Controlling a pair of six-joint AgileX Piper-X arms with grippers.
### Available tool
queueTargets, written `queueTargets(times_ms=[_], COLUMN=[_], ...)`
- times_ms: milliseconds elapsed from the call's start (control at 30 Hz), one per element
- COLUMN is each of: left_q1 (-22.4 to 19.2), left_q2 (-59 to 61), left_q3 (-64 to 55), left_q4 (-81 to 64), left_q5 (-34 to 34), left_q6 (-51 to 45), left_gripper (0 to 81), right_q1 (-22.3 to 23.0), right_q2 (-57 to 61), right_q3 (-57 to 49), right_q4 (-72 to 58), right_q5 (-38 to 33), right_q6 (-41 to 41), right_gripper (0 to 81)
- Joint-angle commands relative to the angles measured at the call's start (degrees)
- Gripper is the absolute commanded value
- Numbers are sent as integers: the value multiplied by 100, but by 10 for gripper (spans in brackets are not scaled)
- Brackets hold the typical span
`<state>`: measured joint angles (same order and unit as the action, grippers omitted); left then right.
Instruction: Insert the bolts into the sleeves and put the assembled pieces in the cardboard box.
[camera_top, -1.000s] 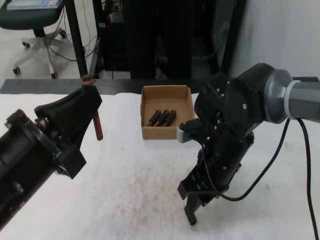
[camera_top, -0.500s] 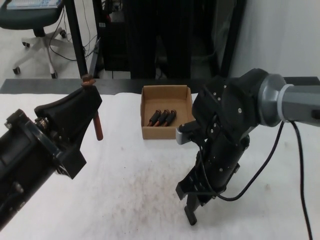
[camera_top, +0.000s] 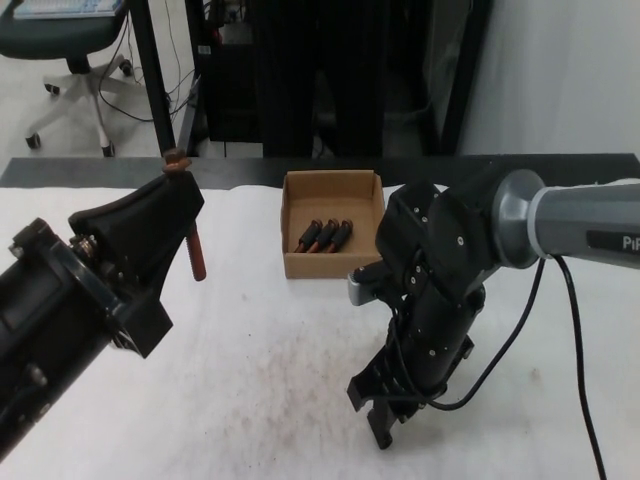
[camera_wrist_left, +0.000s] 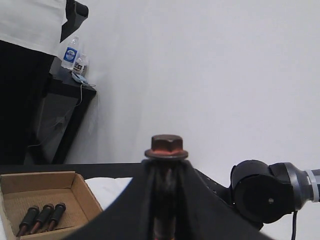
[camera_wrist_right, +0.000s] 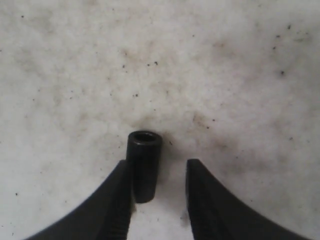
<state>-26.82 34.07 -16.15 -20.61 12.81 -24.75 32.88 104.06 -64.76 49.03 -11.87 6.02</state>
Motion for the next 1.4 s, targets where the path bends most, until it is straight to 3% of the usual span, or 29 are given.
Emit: queueTargets(times_ms=[0,333,633,1367], left_q1=[-14,-14,-14,-14], left_q2=[-27,183,183,183], left_q3=[0,0,0,0], left_q4=[-68,-68,-68,-68], left_q5=[-27,-27,-27,-27], left_q6=[33,33,33,33], left_gripper=[4,4,4,4], right_q1=[-17,14,324,295], right_q2=[1,1,50,95], right_q3=[-30,-30,-16,-16], right_q4=[-71,-71,-252,142], right_q5=[-90,-91,-91,321], right_q6=[61,45,45,-450], right_gripper=[330,330,330,330])
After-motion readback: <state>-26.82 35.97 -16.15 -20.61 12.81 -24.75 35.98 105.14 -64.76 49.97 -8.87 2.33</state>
